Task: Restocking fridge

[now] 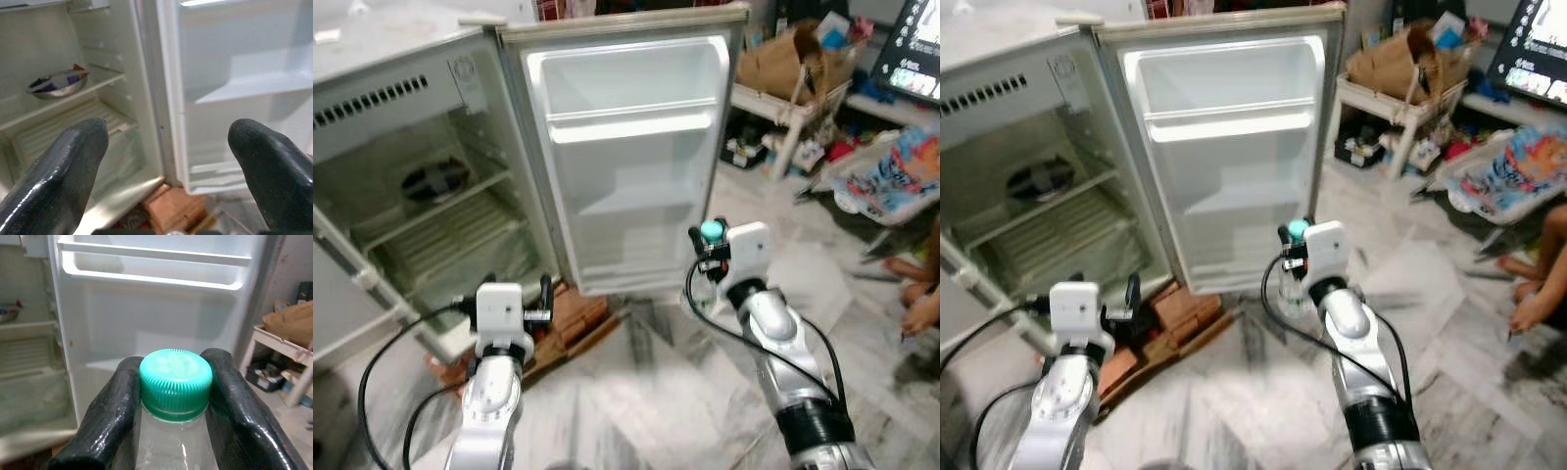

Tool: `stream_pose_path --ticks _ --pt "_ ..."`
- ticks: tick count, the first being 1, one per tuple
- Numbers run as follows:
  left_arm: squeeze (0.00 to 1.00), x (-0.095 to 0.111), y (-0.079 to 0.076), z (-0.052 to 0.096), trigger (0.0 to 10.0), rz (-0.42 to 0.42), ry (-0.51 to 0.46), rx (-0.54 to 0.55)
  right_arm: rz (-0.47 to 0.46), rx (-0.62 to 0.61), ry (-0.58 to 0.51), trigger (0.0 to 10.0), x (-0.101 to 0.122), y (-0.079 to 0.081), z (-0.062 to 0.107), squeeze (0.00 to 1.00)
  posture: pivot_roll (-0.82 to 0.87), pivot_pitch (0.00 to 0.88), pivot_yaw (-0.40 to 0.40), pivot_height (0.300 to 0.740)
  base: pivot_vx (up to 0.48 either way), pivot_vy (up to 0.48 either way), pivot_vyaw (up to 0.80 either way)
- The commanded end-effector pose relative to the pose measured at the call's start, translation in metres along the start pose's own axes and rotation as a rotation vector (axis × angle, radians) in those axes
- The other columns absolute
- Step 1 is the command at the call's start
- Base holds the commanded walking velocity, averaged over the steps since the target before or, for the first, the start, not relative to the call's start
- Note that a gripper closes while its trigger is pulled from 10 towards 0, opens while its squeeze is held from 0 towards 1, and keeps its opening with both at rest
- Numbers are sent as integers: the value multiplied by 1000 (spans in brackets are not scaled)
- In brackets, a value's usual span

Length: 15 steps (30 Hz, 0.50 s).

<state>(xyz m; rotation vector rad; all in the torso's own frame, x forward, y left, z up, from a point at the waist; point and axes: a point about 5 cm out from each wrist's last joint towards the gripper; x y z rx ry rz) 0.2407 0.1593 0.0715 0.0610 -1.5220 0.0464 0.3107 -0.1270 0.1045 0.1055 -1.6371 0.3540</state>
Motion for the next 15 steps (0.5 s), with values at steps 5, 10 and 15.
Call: stream_pose_path --ticks 5,10,15 --pt "0 -3 3 0 10000 -13 22 26 6 26 -22 10000 5 3 -4 0 -2 28 1 740 261 -400 0" --pt "0 -6 4 4 10000 -24 46 14 1 36 0 10000 2 5 -5 0 3 42 -10 740 251 -405 0" --pt "0 -10 6 7 10000 -24 72 30 0 49 25 10000 -4 5 -5 0 10 35 3 740 100 -412 0"
Point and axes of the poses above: a point about 5 cm out from each wrist's last joint towards the gripper, its own z axis pointing back from the gripper into the wrist, its own x axis along the axis of the wrist's last joint, y = z × x, and after that the axes turned 5 degrees about z, right-handed
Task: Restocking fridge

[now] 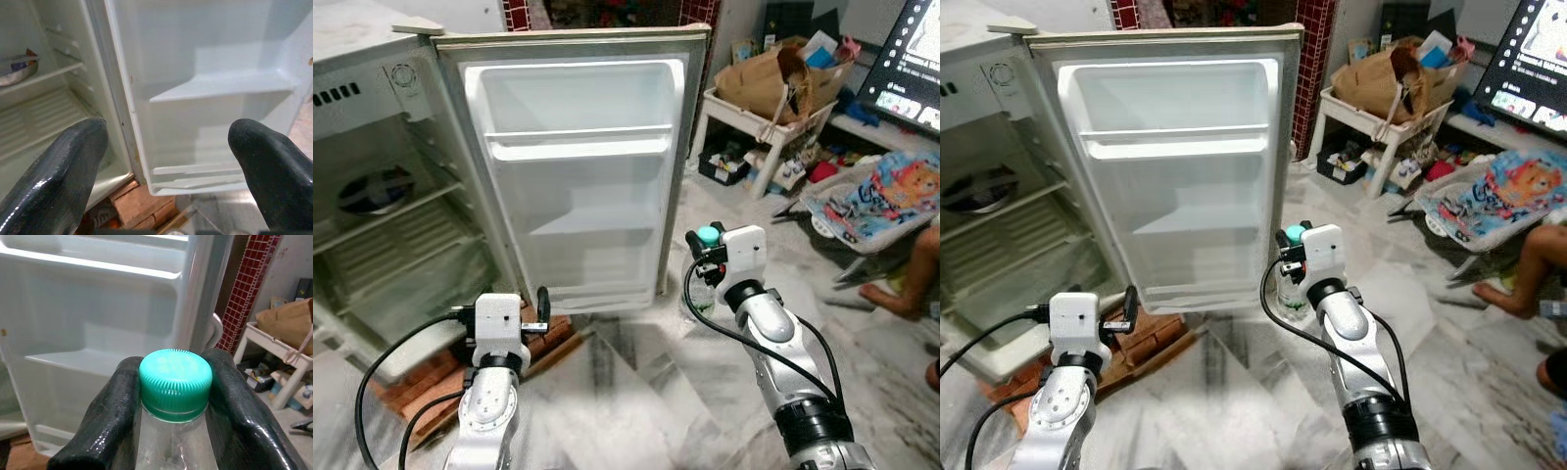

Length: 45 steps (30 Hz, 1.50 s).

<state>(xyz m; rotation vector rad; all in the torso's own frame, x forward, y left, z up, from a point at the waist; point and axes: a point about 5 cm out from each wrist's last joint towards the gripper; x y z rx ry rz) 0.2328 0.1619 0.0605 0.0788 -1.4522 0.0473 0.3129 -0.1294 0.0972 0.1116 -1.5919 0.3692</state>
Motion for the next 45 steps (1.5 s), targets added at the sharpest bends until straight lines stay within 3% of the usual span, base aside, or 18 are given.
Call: stream_pose_path --ticks 1,4,8,13,18,32,45 --pt "0 2 3 0 10000 -11 -2 23 2 31 -24 10000 4 7 -4 0 11 28 4 740 255 -405 0" --pt "0 4 4 -1 10000 -14 -20 40 4 24 -42 10000 6 8 -5 0 13 21 8 740 260 -392 0" --pt "0 2 18 -1 10000 5 -13 142 -8 -10 -45 10000 7 5 -6 0 7 24 12 740 126 -342 0" --pt "0 4 15 1 10000 0 -35 109 22 59 -60 10000 6 15 -1 0 5 24 11 740 0 0 596" --pt "0 6 21 -2 10000 5 -48 162 7 51 -63 10000 6 14 -3 0 6 25 11 740 0 0 786" --pt "0 1 15 0 10000 7 -20 123 1 55 -67 10000 6 14 -1 0 -1 39 17 740 0 0 773" --pt "0 -1 16 4 10000 16 -17 96 -16 46 -55 10000 3 12 2 0 5 43 12 740 174 0 163"
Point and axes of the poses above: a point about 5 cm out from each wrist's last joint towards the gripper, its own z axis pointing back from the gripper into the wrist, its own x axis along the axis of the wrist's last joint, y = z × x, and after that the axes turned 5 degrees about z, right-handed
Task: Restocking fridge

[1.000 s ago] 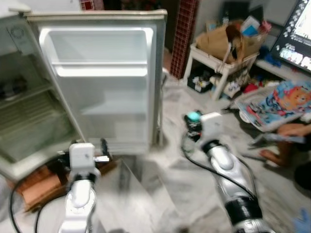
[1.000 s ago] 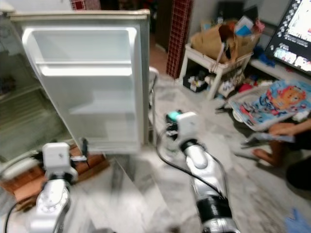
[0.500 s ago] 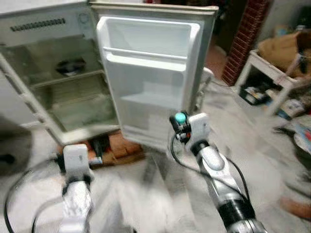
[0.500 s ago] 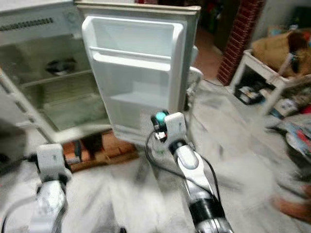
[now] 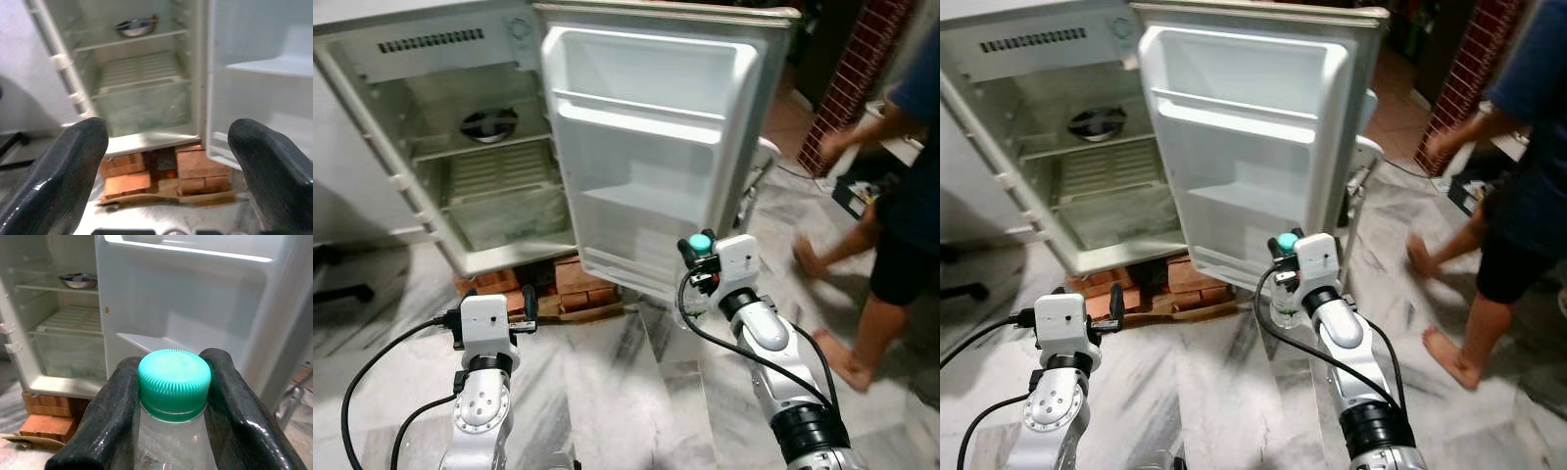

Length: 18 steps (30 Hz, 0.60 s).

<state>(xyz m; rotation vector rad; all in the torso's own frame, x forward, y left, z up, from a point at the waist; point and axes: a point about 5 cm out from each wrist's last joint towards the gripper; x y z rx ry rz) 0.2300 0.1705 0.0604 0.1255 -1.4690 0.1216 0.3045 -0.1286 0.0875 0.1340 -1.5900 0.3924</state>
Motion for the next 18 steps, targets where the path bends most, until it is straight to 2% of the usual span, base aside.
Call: stream_pose_path --ticks 1,4,5,6,7,9,11,16,18 --pt "0 0 8 2 10000 -6 0 18 -20 11 -52 10000 11 7 -6 0 5 43 12 740 296 0 0" --pt "0 0 8 4 10000 2 -3 8 -20 -7 -54 10000 11 4 -4 0 6 43 11 740 289 0 0" --pt "0 2 8 10 10000 3 -26 -18 -17 -35 -55 10000 11 -2 0 0 6 43 11 740 0 0 0" --pt "0 2 8 10 10000 3 -26 -18 -17 -35 -55 10000 11 -2 0 0 6 43 11 740 0 0 0" --pt "0 3 8 18 10000 1 -49 -39 -17 -64 -50 10000 10 -10 7 0 2 43 10 740 0 0 0" --pt "0 2 9 23 10000 1 -54 -38 -13 -76 -45 10000 8 -13 11 0 0 40 10 740 0 0 0" --pt "0 -1 14 29 10000 -33 -63 -25 -8 -99 -30 10000 4 -18 18 0 -2 40 10 740 0 0 0" --pt "0 -3 17 33 10000 -36 -53 -24 4 -140 -10 10000 -1 -25 31 0 1 34 9 740 0 0 0" --pt "0 1 15 33 10000 -34 -64 -29 9 -153 12 10000 -7 -27 43 0 1 34 9 740 0 0 0"
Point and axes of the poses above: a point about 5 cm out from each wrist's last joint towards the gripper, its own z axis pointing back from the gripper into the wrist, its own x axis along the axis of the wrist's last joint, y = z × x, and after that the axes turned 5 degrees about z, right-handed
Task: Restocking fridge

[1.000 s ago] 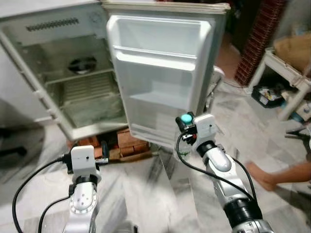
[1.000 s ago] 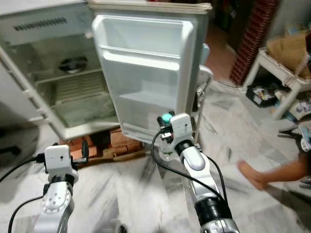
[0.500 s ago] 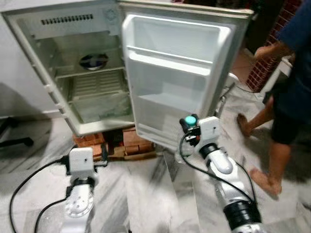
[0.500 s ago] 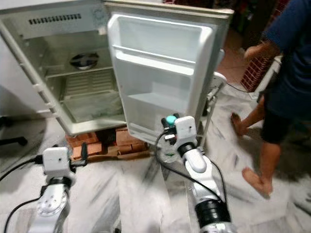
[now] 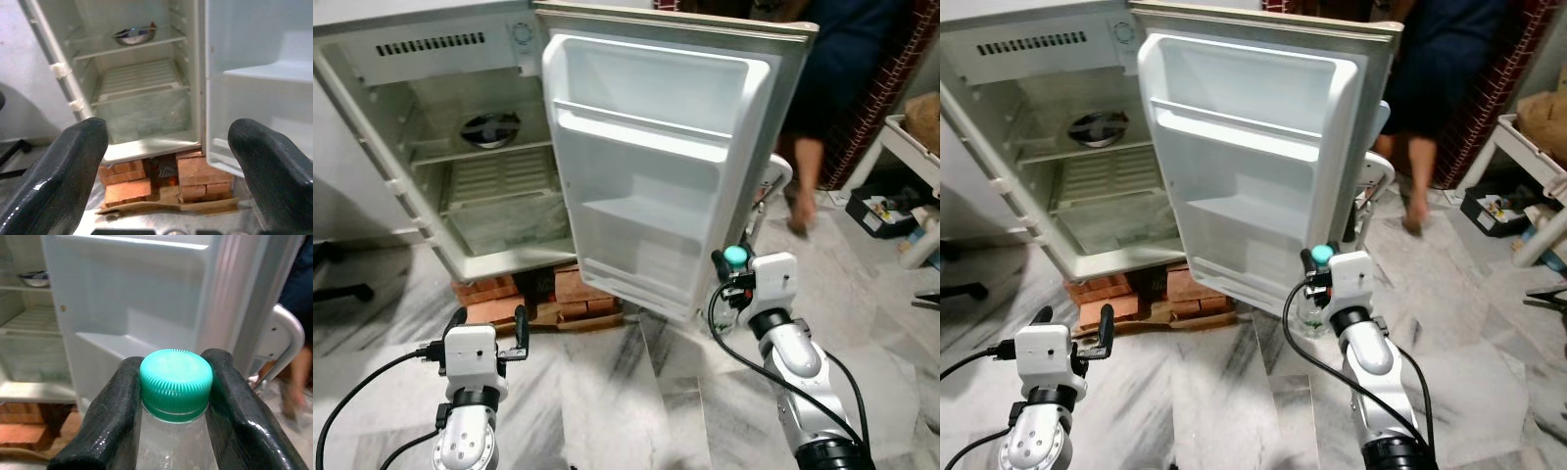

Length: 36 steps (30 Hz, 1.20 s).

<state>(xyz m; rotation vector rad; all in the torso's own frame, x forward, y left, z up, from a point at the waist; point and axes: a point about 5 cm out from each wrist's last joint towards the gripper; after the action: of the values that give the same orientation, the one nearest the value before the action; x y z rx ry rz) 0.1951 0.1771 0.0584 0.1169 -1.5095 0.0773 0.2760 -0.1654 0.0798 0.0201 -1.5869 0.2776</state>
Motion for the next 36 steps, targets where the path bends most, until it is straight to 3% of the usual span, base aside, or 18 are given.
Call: stream_pose_path --ticks 1,4,15,18,24,29,36 --pt "0 6 3 0 10000 -13 -23 4 8 -10 -15 10000 4 -4 3 0 1 34 9 740 0 0 0" --pt "0 8 -1 -3 10000 -30 -34 -22 18 3 0 10000 0 -1 9 0 -14 36 9 740 0 0 0" --pt "0 12 0 -5 10000 -24 -55 -33 19 35 24 10000 1 7 5 0 -11 40 10 740 93 0 0" --pt "0 11 4 -3 10000 -13 -45 -12 16 41 71 10000 -11 5 22 0 -8 48 12 740 276 0 0" --pt "0 10 0 -3 10000 -9 -42 -40 25 35 87 10000 -16 1 29 0 -18 51 20 740 337 0 0" --pt "0 11 -3 -6 10000 -3 -46 -51 40 47 76 10000 -13 1 26 0 -23 48 19 740 424 0 0" --pt "0 12 -6 -8 10000 3 -52 -54 41 62 61 10000 -8 2 17 0 -18 47 12 740 429 0 676"
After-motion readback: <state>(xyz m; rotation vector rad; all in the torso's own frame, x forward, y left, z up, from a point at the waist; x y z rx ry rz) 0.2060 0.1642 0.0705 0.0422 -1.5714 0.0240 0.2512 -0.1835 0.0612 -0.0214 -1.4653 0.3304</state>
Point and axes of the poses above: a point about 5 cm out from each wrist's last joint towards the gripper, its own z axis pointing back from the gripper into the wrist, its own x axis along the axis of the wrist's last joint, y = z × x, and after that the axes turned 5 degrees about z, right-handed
